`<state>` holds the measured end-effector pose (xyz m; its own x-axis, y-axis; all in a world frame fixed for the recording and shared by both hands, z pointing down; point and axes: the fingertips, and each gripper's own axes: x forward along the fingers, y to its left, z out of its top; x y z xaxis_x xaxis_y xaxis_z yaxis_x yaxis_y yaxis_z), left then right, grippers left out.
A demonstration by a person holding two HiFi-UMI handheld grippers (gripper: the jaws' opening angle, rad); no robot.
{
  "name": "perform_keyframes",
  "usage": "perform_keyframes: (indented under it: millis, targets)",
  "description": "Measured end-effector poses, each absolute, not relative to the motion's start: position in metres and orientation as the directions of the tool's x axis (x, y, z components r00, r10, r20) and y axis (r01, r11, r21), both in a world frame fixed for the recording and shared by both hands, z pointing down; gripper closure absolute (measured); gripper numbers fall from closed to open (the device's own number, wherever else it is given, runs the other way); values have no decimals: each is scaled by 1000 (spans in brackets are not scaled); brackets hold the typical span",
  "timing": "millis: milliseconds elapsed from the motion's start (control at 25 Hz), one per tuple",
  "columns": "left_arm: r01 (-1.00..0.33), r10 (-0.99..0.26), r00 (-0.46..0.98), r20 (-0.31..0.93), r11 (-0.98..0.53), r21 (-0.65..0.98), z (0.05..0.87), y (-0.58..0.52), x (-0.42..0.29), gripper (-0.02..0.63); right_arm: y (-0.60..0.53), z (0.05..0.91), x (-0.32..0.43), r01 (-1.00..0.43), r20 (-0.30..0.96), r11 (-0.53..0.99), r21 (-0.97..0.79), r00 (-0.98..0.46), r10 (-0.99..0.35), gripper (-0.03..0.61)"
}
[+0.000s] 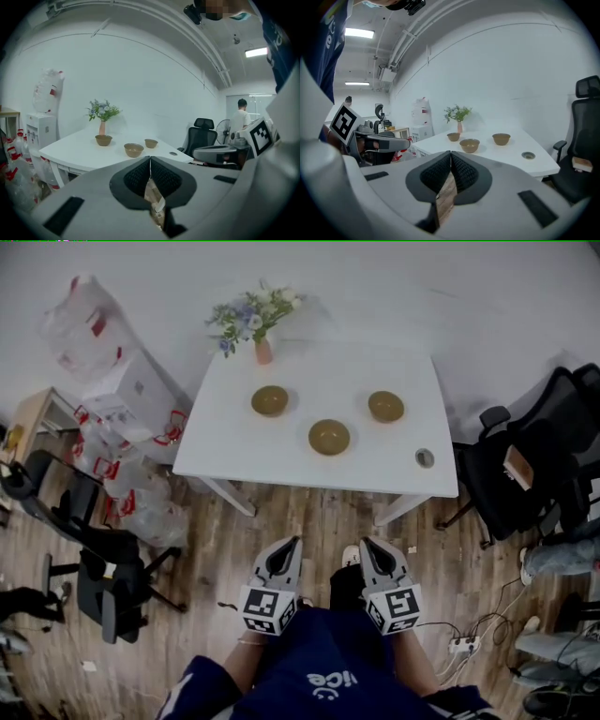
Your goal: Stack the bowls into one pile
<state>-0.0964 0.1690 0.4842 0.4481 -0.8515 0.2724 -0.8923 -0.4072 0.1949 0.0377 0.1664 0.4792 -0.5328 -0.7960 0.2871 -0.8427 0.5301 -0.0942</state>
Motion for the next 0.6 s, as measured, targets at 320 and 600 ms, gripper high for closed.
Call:
perform_keyframes:
  millis: [320, 600]
  targets:
    - [-926, -896, 371, 243, -337, 171, 466, 83, -79, 595, 67, 472, 72, -841, 298, 533, -93, -534, -791, 555]
    - [-954, -924, 291, 249, -259, 154, 462, 24, -57, 595, -3, 474, 106, -838, 343, 541, -69, -529, -776, 555]
